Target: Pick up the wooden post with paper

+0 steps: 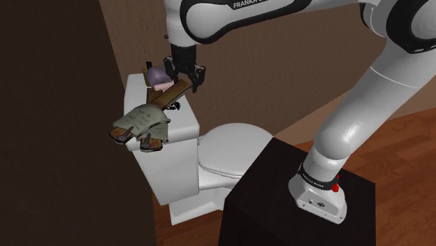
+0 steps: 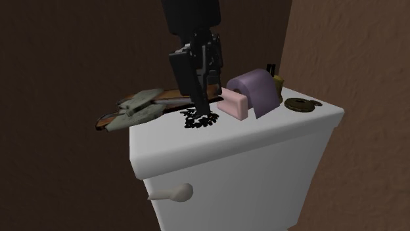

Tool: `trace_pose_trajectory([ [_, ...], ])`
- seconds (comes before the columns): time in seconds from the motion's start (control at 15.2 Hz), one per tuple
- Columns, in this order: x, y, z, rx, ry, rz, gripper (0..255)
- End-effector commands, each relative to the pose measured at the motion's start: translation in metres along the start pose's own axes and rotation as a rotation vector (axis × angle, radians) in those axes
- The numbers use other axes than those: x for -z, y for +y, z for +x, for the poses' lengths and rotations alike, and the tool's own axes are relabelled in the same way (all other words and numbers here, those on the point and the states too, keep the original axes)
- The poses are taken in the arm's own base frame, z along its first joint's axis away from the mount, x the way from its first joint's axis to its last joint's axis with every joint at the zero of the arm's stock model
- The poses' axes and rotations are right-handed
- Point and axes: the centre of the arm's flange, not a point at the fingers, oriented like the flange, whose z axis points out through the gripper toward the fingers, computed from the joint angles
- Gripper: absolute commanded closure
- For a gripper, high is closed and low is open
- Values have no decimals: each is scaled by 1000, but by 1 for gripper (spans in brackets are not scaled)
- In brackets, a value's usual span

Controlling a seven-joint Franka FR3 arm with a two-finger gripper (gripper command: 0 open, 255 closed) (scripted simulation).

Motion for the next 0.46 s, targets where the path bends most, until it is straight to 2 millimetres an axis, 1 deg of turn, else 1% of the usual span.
trace_pose_trajectory([
  [0.0,12,-1,2,0,0,0,255],
  [0.26,33,-3,6,0,0,0,255],
  [0.4,34,-3,6,0,0,0,255],
])
